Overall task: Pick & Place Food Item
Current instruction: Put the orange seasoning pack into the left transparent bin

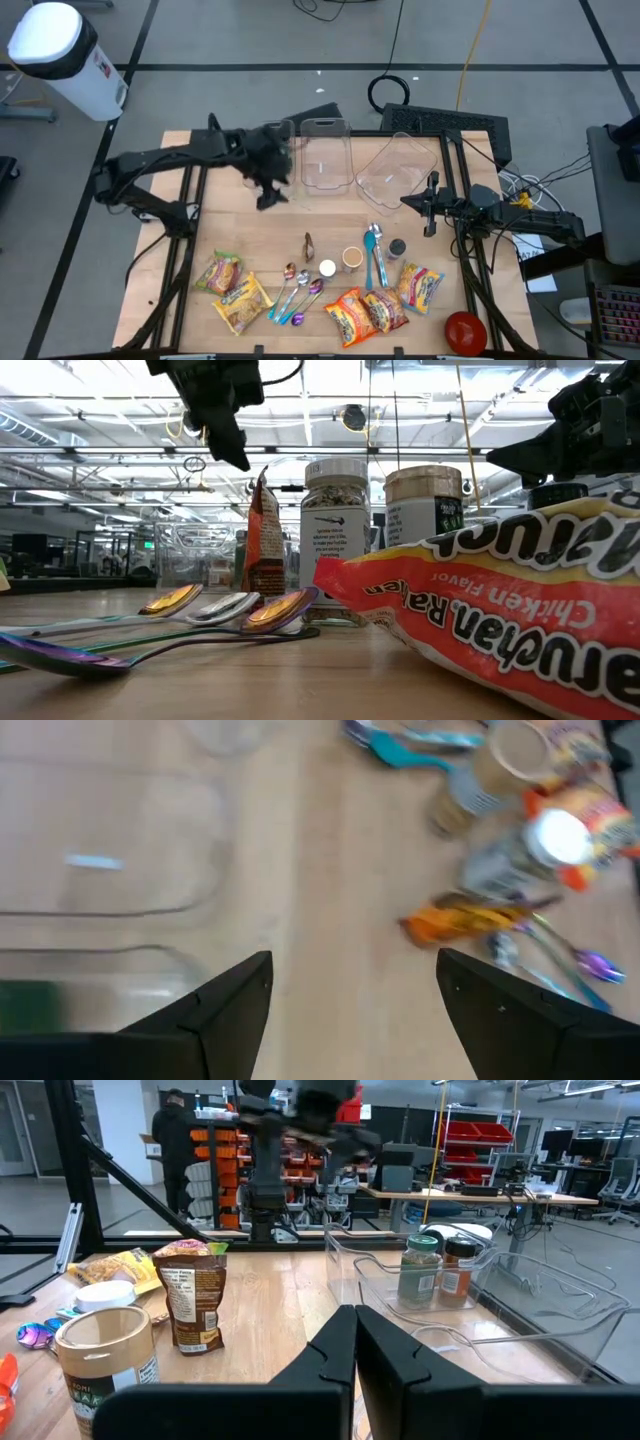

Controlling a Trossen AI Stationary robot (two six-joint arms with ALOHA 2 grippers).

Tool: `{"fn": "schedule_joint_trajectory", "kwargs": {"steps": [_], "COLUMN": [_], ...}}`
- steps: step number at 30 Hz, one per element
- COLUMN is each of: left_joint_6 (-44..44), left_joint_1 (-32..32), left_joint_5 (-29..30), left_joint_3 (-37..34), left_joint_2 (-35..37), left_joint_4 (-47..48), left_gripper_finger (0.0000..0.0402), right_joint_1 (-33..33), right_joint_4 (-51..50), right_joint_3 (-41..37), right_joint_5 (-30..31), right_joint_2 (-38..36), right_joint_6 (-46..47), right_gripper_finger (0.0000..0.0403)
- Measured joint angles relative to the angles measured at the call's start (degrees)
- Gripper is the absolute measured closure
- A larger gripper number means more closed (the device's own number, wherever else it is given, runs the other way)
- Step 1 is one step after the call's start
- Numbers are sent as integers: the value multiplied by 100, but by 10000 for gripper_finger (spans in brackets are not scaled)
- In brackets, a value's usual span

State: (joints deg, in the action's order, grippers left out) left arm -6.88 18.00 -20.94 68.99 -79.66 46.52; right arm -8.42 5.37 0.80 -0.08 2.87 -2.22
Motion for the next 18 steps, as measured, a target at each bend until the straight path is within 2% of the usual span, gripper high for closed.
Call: {"fn": "schedule_joint_trajectory", "kwargs": {"steps": [5,8,18], "left_joint_6": [1693,2160,3130], "left_joint_1": [-767,-1156,-2034], "left_joint_5": [14,132,1847], "left_joint_3": [0,1,-2], "left_joint_2": [-71,-126,-602], "left_joint_4": [-285,-496,-640], "left_gripper_finger": [113,113,133], "right_joint_1": [2,2,2], "right_joint_4": [0,0,31], "right_joint_3": [2,2,2], "right_joint_5": [0,0,-4], "right_joint_2": [-1,0,2], "right_joint_6": [2,2,0], "right_gripper_finger": [403,403,403]}}
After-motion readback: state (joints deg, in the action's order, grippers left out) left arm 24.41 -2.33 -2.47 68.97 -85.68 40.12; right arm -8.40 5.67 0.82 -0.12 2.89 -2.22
